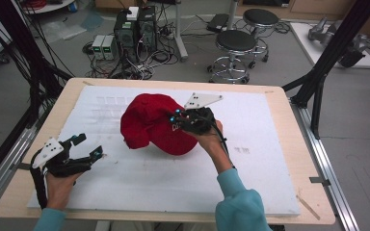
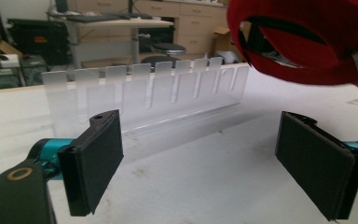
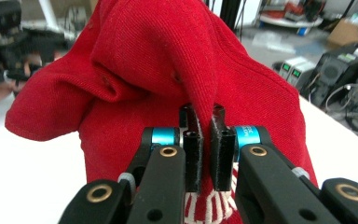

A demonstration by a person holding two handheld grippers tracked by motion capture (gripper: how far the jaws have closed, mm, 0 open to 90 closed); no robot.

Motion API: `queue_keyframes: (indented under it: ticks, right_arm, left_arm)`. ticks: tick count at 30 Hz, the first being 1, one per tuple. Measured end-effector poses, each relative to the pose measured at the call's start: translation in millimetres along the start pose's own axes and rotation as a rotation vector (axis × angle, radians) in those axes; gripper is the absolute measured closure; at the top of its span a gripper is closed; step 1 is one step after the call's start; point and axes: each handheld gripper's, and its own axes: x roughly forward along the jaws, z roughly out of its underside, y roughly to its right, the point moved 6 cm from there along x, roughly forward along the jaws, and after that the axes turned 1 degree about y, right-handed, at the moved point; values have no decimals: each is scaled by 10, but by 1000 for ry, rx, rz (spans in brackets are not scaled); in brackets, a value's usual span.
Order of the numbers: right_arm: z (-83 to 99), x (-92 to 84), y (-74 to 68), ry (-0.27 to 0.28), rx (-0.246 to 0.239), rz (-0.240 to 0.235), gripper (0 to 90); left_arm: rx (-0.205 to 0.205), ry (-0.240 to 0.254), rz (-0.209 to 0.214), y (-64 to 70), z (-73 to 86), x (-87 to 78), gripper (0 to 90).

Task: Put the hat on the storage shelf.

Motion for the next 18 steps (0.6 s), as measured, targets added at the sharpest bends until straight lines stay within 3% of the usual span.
queue_keyframes:
  ticks: [11,18]
  right_arm:
    - [-148,15,-25,125,50,23,859]
    - [-211,30,-40,181,79,27,860]
  left_arm:
    - [-58,-42,117,307,-103,76,119]
    - [-75,-38,202,647,-175,260,118]
